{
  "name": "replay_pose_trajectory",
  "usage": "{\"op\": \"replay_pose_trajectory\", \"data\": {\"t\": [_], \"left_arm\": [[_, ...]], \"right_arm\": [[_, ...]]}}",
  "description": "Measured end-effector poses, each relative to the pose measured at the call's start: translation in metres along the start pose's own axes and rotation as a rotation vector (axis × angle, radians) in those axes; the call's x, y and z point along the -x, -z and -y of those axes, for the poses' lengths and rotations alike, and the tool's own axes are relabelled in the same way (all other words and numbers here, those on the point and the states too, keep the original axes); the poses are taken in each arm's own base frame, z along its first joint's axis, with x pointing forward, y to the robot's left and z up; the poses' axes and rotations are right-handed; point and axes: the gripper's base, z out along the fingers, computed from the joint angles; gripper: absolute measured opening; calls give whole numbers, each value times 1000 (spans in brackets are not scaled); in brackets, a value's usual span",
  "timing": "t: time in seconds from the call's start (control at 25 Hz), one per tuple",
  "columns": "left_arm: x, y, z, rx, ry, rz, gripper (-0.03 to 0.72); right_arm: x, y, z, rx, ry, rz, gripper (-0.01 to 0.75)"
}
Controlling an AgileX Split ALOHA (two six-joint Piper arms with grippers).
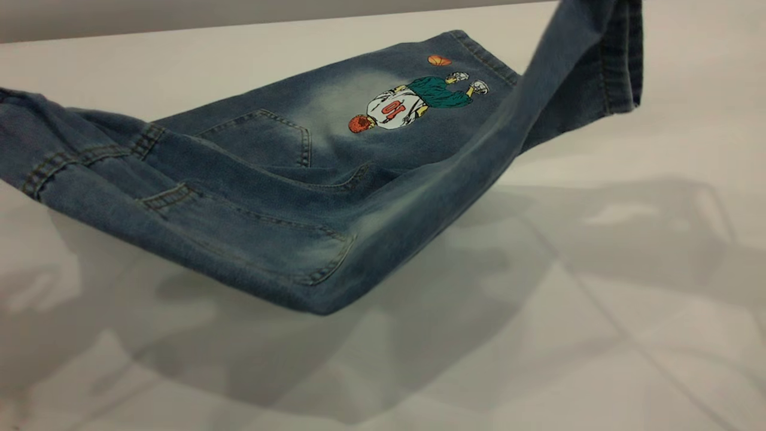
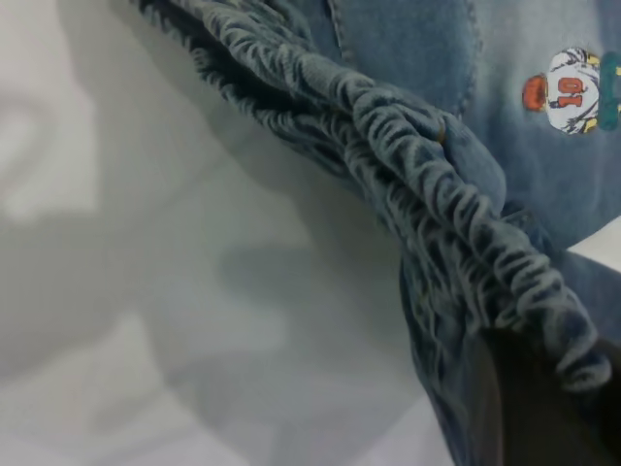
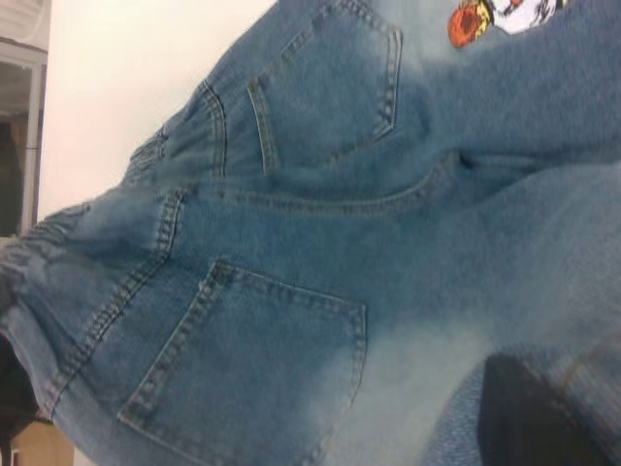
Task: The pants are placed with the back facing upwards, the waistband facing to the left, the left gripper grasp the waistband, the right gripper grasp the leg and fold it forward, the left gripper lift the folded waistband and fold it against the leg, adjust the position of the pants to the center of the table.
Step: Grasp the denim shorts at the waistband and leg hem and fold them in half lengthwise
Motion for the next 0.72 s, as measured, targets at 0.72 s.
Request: {"op": "replay_pose_trajectory", "data": {"t": [0.72], "left_arm": [[20, 1, 6, -95, 266, 199, 114]], "right_arm": [[51, -16, -2, 7, 25, 50, 15]]}}
